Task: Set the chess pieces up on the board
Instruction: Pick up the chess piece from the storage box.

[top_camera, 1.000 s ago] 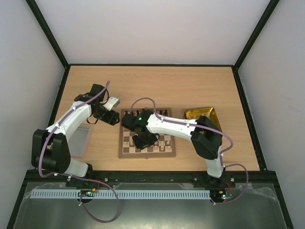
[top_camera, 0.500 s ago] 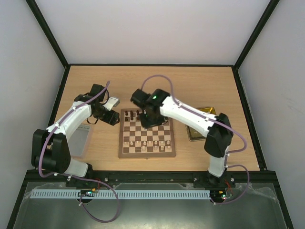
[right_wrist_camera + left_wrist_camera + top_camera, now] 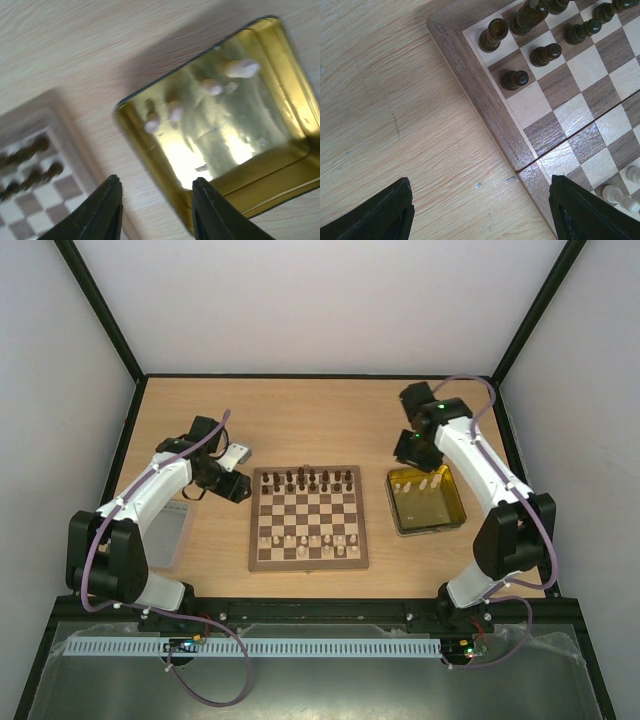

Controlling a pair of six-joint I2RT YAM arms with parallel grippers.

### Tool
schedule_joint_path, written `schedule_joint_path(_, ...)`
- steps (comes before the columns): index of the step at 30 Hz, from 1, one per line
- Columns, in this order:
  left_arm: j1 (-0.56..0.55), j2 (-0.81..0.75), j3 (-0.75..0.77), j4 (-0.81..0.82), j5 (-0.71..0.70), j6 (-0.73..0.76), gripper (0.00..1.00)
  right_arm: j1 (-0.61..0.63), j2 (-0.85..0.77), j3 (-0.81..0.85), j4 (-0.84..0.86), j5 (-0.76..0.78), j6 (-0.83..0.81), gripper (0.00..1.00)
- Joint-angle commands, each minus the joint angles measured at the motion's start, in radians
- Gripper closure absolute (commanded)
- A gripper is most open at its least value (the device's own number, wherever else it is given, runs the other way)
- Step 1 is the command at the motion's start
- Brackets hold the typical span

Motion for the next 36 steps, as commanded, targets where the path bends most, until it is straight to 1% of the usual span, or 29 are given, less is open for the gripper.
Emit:
schedule_joint_path(1,-0.004,-0.004,-0.011,-0.010,0.001,-0.002,0.25,-0.134,-0.046,-0.081,0.089,-0.032,0.069,0.63)
schedule_joint_path(14,-0.003,0.009,-0.011,-0.010,0.000,-0.004,0.25,-0.370,-0.034,-0.256,0.245,-0.082,0.165,0.64)
schedule_joint_path(22,-0.004,0.018,-0.011,-0.009,-0.004,-0.004,0.25,-0.379,0.024,-0.290,0.348,-0.050,0.215,0.64)
schedule_joint_path(31,-0.004,0.020,-0.011,-0.010,-0.012,-0.006,0.25,-0.380,0.094,-0.281,0.393,-0.041,0.206,0.66)
schedule_joint_path(34,-0.003,0.021,-0.011,-0.010,-0.013,-0.006,0.25,-0.383,0.111,-0.282,0.399,-0.041,0.204,0.68)
schedule_joint_path(36,-0.003,0.022,-0.011,-0.010,-0.014,-0.006,0.25,-0.386,0.120,-0.283,0.400,-0.043,0.205,0.72)
